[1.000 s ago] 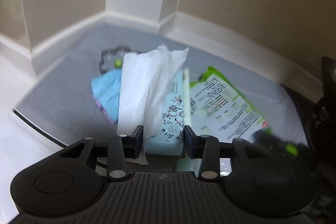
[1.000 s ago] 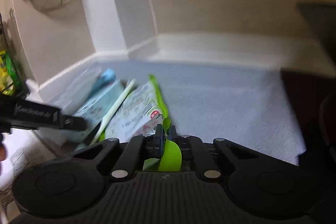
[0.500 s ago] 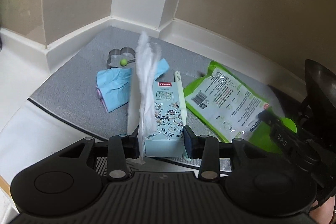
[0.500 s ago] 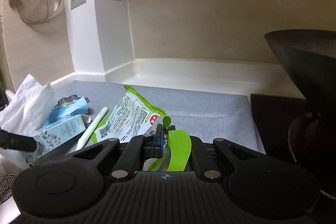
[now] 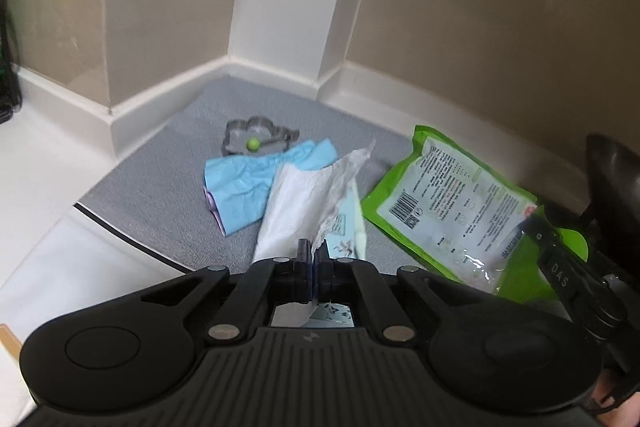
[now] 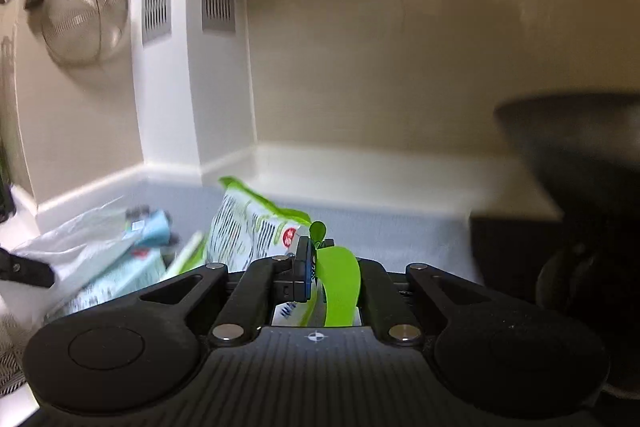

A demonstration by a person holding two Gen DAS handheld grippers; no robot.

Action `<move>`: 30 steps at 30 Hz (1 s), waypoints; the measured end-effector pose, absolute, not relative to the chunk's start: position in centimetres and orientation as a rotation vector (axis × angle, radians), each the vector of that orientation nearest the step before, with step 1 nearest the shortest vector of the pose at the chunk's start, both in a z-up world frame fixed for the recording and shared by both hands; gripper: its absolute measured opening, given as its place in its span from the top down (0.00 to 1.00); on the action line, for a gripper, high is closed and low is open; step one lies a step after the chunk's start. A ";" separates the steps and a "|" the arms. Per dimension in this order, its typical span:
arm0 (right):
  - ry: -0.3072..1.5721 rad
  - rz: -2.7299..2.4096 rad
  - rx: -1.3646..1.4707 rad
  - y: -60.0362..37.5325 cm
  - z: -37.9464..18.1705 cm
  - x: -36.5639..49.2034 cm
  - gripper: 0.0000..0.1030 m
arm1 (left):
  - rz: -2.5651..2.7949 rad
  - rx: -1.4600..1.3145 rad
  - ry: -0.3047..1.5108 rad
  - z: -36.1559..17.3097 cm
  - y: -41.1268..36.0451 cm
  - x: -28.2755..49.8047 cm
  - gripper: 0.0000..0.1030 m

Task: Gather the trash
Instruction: 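Lift the tissue and green packet with both grippers off the mat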

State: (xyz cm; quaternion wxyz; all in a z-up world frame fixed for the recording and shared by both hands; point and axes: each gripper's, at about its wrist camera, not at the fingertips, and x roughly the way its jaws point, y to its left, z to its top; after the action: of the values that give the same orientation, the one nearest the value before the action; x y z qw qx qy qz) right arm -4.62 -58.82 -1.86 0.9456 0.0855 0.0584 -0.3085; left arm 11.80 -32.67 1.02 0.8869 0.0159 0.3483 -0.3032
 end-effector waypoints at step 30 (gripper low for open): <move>-0.185 -0.459 -0.060 -46.0 4.1 -20.9 0.95 | -0.441 -0.131 0.586 5.8 -6.5 -9.4 1.00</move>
State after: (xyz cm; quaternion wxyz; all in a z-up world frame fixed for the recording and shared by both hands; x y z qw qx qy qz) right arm -20.93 -45.99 4.15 0.9691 -0.0297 -0.0914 -0.2271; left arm -9.45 -6.54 5.82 0.9314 -0.0640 0.2861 -0.2155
